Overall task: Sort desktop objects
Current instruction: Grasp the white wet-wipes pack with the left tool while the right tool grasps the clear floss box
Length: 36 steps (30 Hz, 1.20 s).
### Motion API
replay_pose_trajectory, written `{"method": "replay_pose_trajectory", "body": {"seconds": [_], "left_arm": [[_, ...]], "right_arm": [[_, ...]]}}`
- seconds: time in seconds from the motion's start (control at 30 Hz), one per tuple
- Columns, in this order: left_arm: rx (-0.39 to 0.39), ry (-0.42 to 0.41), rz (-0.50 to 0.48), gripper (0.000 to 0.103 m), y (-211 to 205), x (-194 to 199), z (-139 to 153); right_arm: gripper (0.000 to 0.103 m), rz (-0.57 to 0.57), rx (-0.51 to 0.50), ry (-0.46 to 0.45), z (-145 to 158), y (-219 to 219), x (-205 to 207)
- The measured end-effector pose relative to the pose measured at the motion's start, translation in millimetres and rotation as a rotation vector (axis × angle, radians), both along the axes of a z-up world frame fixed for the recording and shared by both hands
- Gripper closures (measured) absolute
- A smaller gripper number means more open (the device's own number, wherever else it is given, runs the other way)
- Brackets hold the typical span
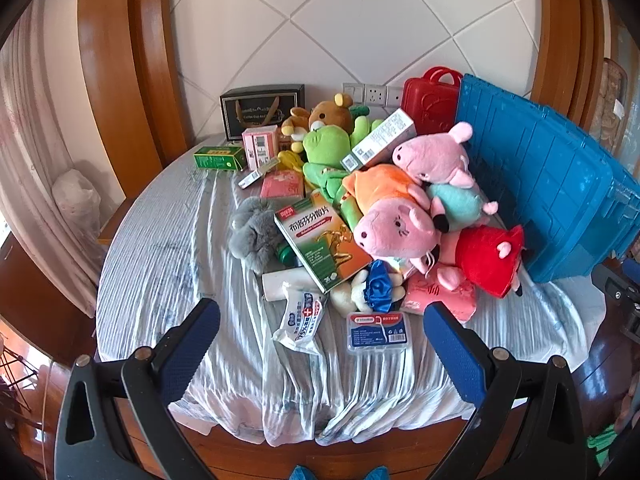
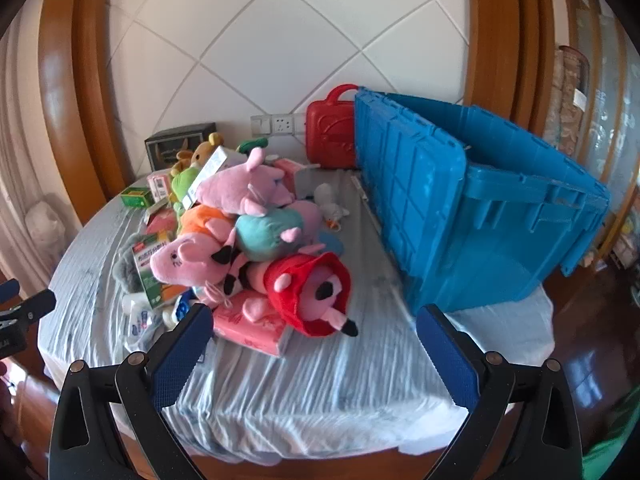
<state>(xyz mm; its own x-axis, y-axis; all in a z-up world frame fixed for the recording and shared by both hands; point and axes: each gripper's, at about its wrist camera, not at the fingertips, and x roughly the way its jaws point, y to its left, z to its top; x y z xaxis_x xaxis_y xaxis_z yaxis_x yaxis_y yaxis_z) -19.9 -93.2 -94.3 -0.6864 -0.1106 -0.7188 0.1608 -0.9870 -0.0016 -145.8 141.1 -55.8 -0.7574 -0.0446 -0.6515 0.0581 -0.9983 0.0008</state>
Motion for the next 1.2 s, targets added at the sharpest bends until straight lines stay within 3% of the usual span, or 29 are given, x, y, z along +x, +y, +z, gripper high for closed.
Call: {"method": "replay_pose_trajectory", "body": {"seconds": [0.37, 0.7, 0.93, 1.13, 1.2], "left_arm": [[0.003, -0.190, 0.017, 0.000, -28, -40, -98], [0.027, -0.280, -0.002, 0.002, -53, -92, -170], [0.023, -0.360, -0.055, 0.013, -62, -111, -219], [0.039, -0.311, -0.124, 0.033, -69, -105, -219], [0.035, -0.306, -0.141, 0.034, -69, -104, -219]], "right_arm": [[0.000, 0.103, -0.016, -0.179, -79, -45, -37], [0.000, 0.123, -0.026, -0.326, -147, -98, -67], [0.000, 0.108, -0.046, -0.392, -181, -135, -81], [0.000, 0.098, -0.073, -0.447, -204, -162, -93], [0.000, 0.098, -0.065, -0.458, -210, -170, -96]]}}
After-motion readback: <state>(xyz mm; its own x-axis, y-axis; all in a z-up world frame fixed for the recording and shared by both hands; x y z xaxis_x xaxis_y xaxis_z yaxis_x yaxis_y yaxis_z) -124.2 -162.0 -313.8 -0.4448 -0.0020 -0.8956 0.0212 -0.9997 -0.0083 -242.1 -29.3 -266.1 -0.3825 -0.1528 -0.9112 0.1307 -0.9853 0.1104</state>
